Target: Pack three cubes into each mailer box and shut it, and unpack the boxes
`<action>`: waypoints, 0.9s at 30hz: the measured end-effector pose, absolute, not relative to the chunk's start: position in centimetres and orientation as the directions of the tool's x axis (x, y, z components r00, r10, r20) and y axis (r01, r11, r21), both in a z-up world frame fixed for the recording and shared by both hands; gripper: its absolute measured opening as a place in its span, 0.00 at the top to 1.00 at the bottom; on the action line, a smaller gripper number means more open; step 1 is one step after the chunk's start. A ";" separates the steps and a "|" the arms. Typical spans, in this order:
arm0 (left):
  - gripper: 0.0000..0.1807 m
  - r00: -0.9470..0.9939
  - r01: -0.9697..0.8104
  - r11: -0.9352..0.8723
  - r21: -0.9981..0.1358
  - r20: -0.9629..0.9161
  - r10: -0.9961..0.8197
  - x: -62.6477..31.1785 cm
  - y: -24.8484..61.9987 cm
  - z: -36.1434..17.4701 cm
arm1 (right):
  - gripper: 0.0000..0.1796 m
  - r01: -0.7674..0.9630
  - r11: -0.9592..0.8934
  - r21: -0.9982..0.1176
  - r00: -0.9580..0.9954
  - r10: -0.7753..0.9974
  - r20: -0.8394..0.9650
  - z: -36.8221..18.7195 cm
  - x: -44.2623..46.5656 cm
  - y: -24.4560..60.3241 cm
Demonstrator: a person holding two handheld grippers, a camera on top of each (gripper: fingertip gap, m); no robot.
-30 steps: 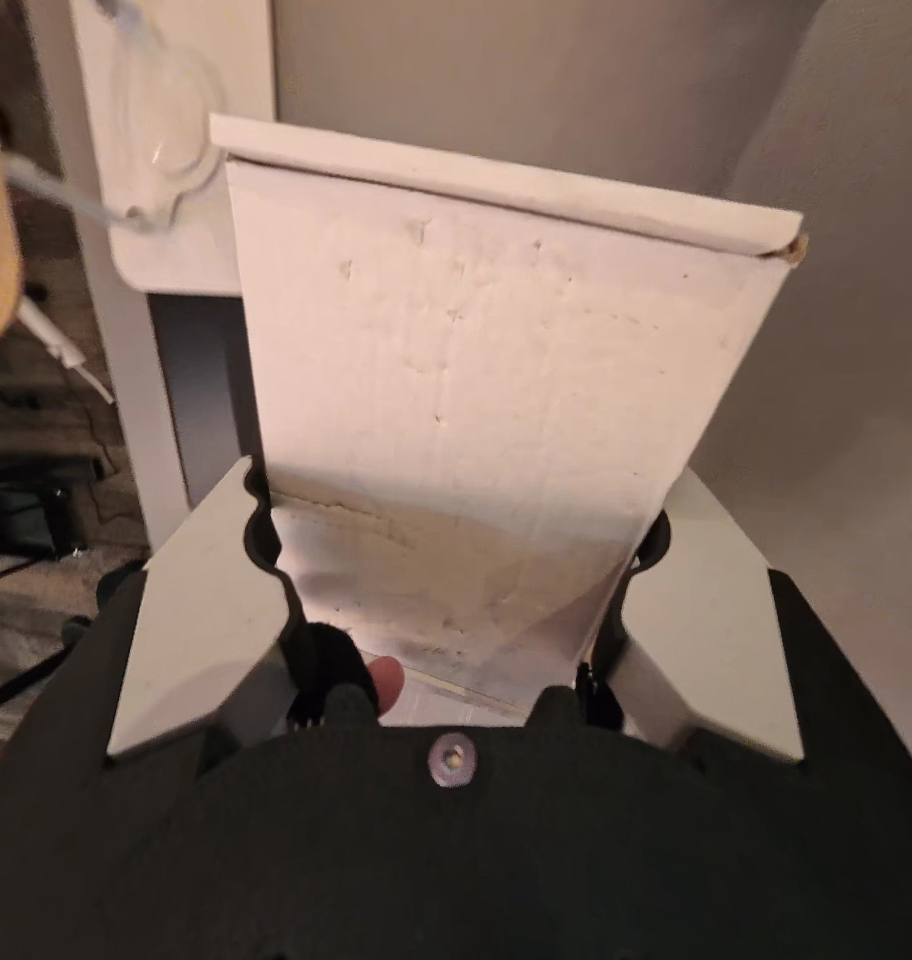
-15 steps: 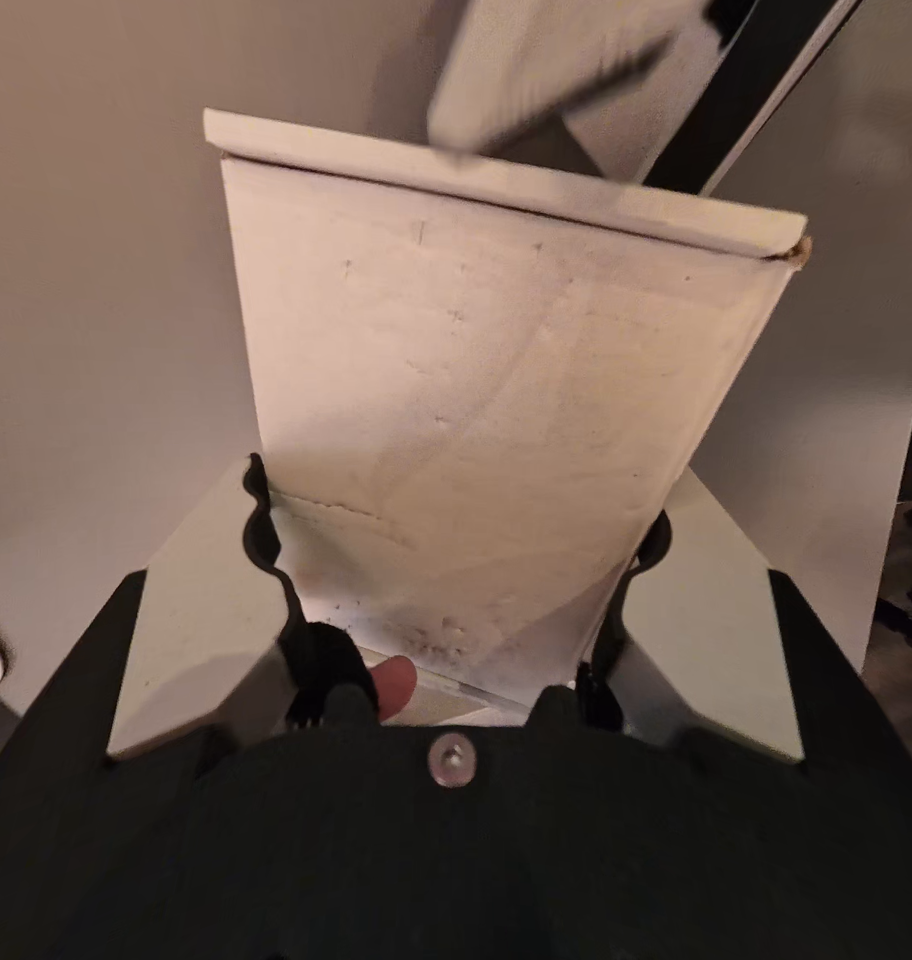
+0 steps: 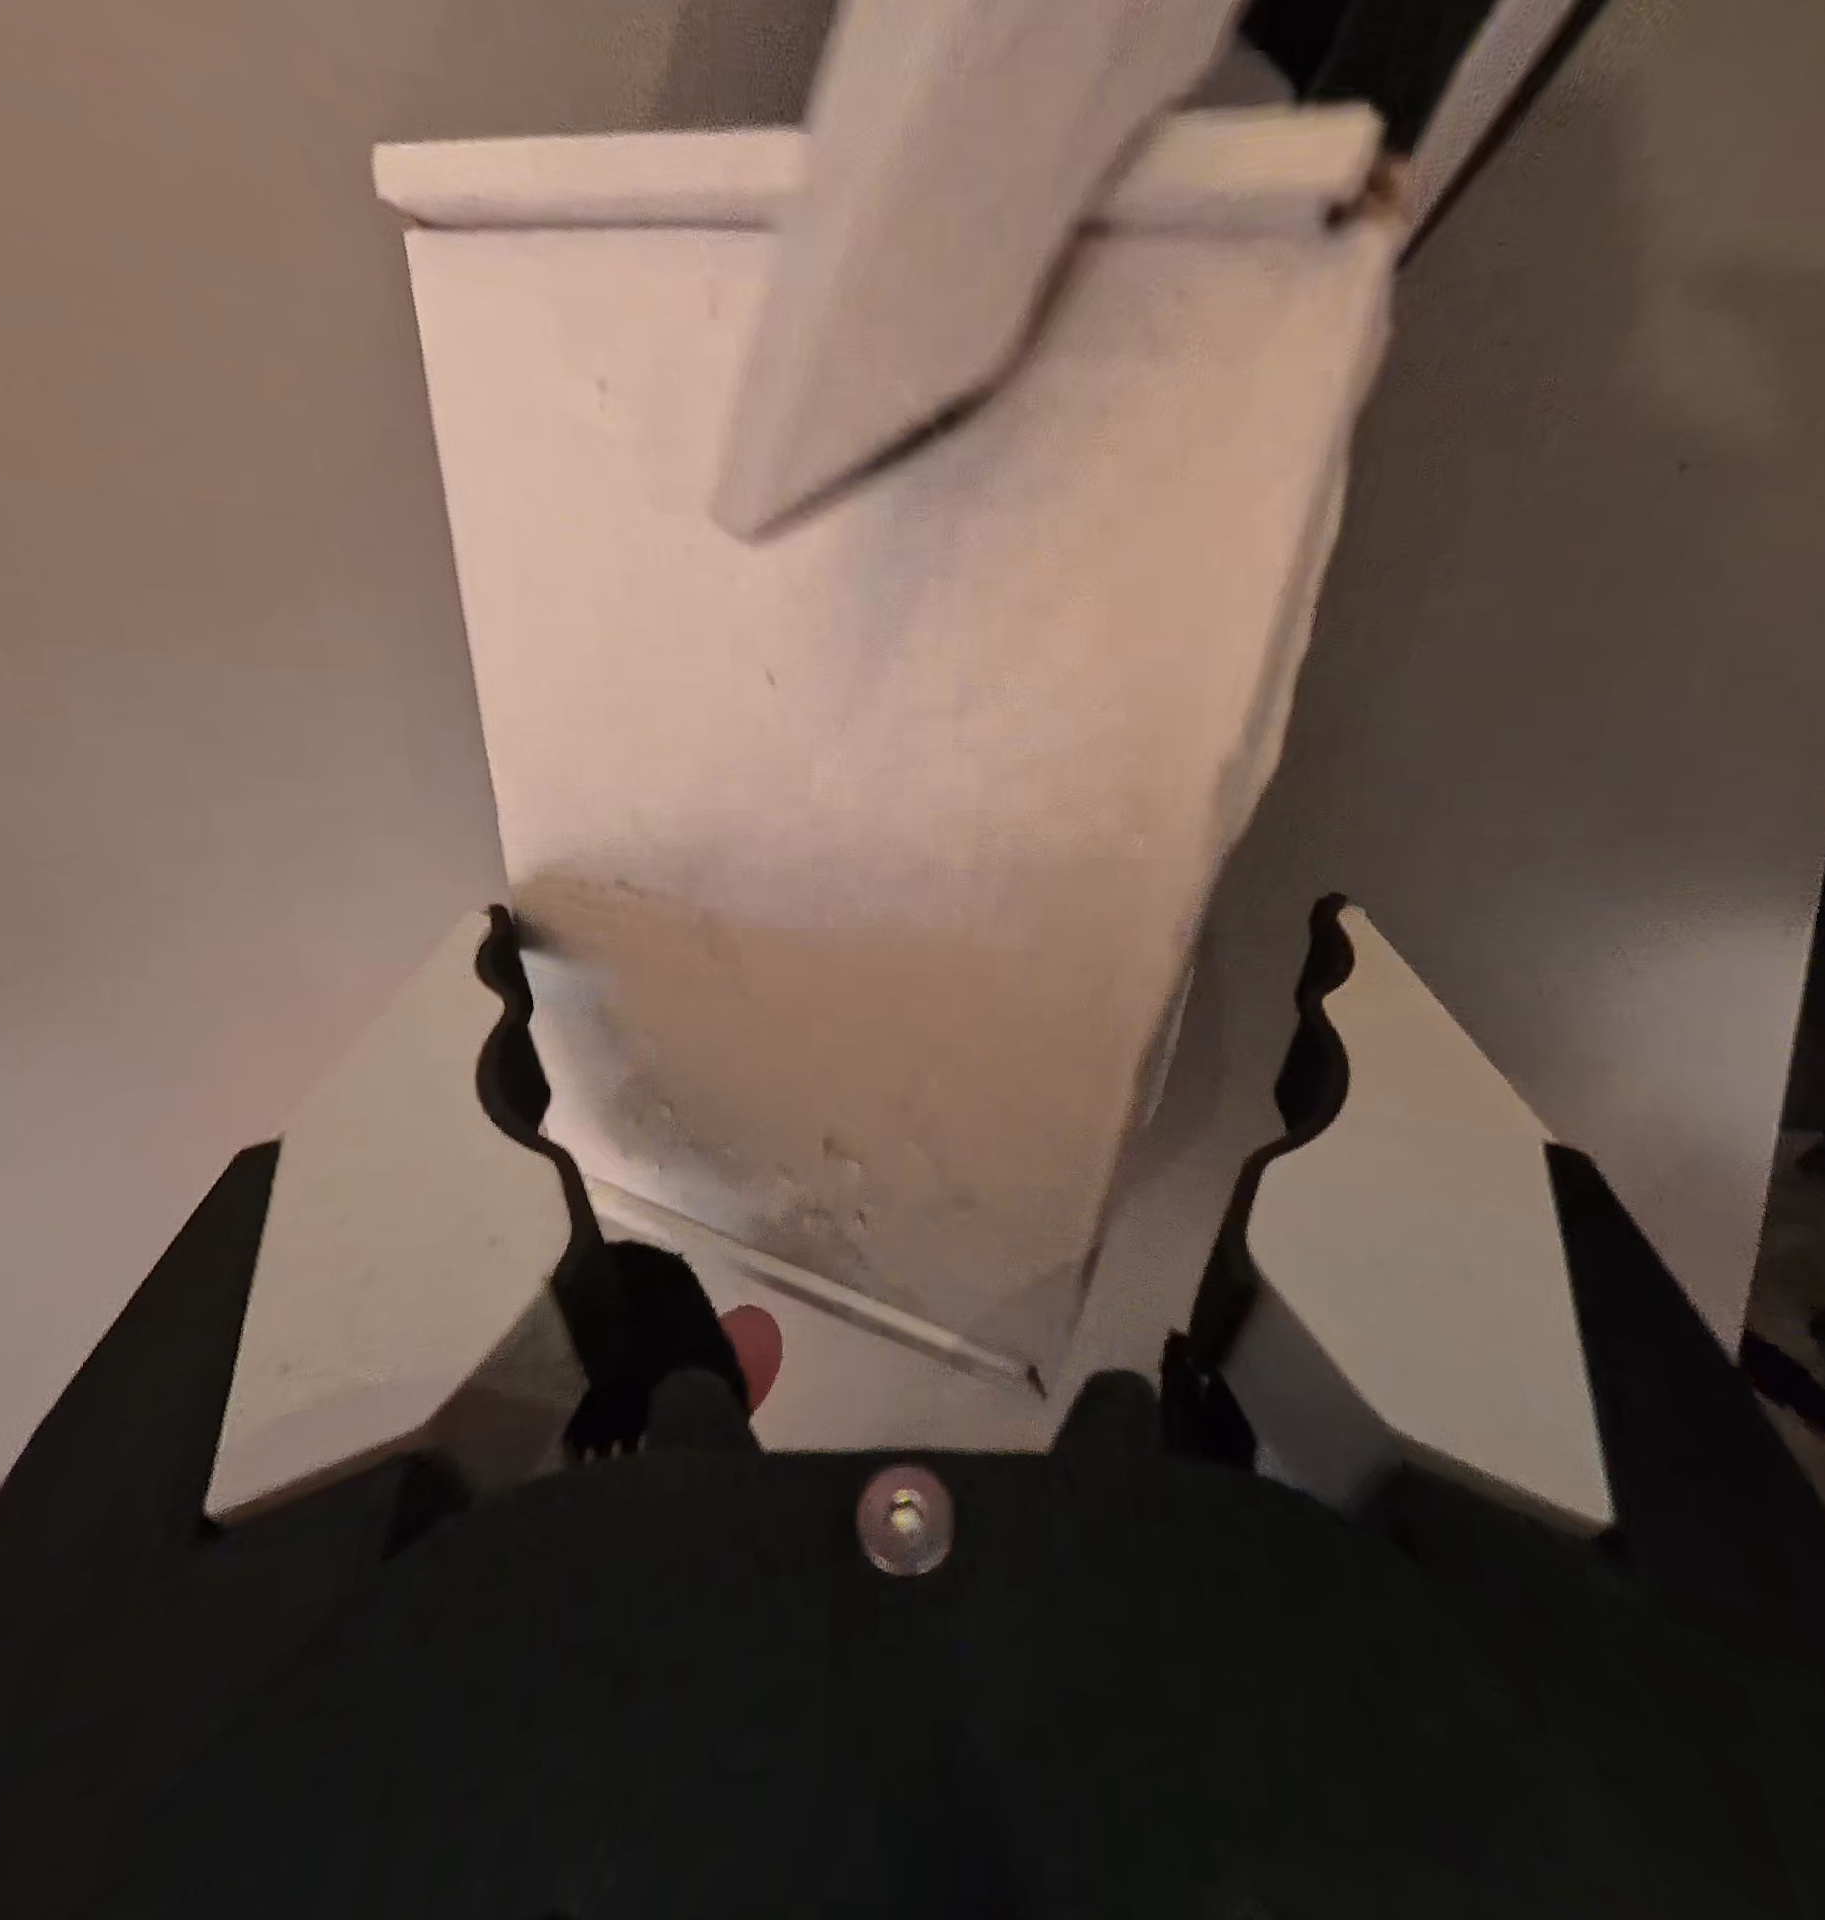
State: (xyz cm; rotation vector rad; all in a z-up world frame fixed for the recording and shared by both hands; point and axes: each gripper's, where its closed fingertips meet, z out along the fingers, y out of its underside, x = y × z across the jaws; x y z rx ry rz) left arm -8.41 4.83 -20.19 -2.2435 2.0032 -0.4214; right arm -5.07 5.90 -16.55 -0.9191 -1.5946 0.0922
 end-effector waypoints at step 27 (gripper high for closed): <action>0.58 0.321 -0.838 0.085 -0.539 -0.613 -0.722 -9.5 6.4 -20.4 | 0.62 0.487 0.588 -0.646 -0.001 0.740 0.673 -18.3 -1.7 7.7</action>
